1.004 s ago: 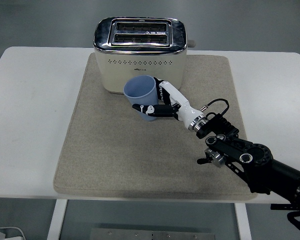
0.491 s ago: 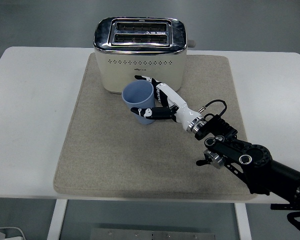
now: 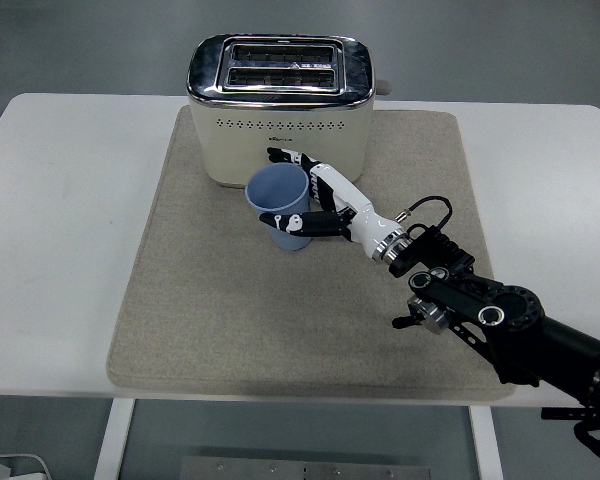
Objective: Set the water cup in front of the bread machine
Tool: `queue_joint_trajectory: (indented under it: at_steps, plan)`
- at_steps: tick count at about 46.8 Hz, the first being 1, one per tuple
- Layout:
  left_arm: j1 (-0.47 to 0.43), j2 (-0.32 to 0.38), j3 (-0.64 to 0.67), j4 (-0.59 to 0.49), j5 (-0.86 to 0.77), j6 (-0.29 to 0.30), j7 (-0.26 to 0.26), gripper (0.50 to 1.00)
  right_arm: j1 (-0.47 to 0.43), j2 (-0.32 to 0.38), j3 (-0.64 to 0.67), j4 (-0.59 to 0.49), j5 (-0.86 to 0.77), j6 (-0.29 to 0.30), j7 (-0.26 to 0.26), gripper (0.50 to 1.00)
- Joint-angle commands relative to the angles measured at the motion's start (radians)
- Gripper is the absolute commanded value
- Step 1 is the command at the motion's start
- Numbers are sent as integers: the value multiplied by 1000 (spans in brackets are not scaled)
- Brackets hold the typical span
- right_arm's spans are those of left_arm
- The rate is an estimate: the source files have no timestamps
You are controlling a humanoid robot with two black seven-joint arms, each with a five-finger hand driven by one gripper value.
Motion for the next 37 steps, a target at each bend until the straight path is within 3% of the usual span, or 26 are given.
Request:
queue_joint_trajectory:
  at_steps: [1, 10, 37]
  plan:
    - [0, 0, 0, 0, 0, 0, 0, 1000, 3, 0, -1, 11, 0, 2, 0, 911]
    - [1, 0, 0, 0, 0, 0, 0, 1000, 3, -5, -4, 42, 0, 17, 0, 911]
    - [0, 0, 0, 0, 0, 0, 0, 1000, 1, -175, 13, 97, 0, 59, 0, 911]
